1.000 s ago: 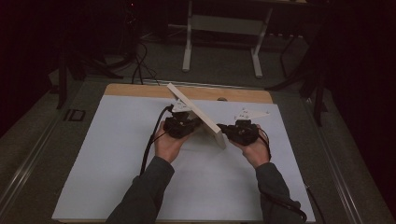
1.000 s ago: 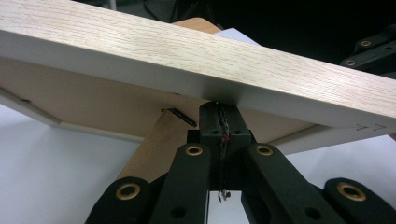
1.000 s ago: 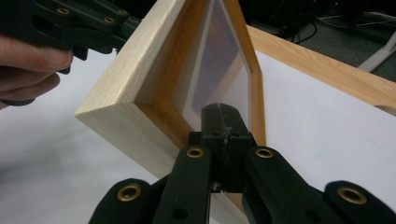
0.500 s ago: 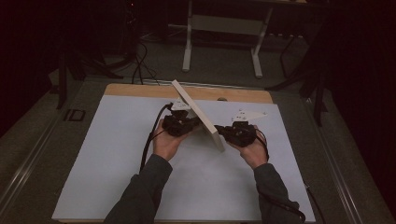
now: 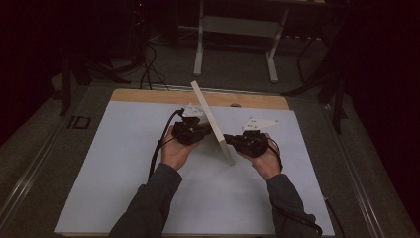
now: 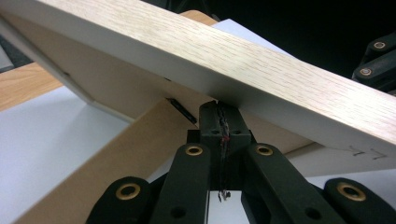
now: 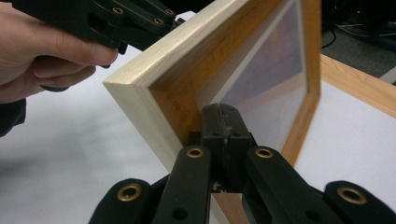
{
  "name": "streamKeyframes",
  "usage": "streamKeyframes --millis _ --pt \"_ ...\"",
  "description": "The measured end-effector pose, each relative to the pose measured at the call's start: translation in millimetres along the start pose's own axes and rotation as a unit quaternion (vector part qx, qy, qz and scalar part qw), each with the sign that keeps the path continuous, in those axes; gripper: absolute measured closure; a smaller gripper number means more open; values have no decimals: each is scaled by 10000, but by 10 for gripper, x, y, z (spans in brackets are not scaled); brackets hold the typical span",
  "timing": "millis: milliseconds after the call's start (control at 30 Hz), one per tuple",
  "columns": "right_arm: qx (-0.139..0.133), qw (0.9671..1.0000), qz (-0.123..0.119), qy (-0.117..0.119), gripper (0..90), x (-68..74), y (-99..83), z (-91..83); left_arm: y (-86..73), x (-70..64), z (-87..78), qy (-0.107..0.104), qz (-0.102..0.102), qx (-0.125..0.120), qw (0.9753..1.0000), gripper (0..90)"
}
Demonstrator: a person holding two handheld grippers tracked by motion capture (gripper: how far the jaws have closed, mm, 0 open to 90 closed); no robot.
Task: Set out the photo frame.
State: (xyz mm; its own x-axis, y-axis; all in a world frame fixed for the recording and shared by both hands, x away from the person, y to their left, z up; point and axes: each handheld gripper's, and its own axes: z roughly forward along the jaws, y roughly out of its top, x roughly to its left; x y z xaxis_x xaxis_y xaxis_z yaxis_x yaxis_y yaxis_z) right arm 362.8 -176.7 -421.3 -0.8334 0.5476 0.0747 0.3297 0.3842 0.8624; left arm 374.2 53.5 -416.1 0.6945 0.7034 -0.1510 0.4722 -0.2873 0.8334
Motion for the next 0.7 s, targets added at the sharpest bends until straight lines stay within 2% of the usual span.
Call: streamKeyframes --millis 200,333,700 --pt "4 10000 -30 52 900 36 13 29 -20 0 -16 -36 37 1 10000 900" --pt "1 10000 -51 79 900 57 27 56 -55 4 -19 -61 -20 -45 10000 900" --pt "17 9998 -103 157 900 124 74 146 -76 59 -44 -25 7 -7 10000 900"
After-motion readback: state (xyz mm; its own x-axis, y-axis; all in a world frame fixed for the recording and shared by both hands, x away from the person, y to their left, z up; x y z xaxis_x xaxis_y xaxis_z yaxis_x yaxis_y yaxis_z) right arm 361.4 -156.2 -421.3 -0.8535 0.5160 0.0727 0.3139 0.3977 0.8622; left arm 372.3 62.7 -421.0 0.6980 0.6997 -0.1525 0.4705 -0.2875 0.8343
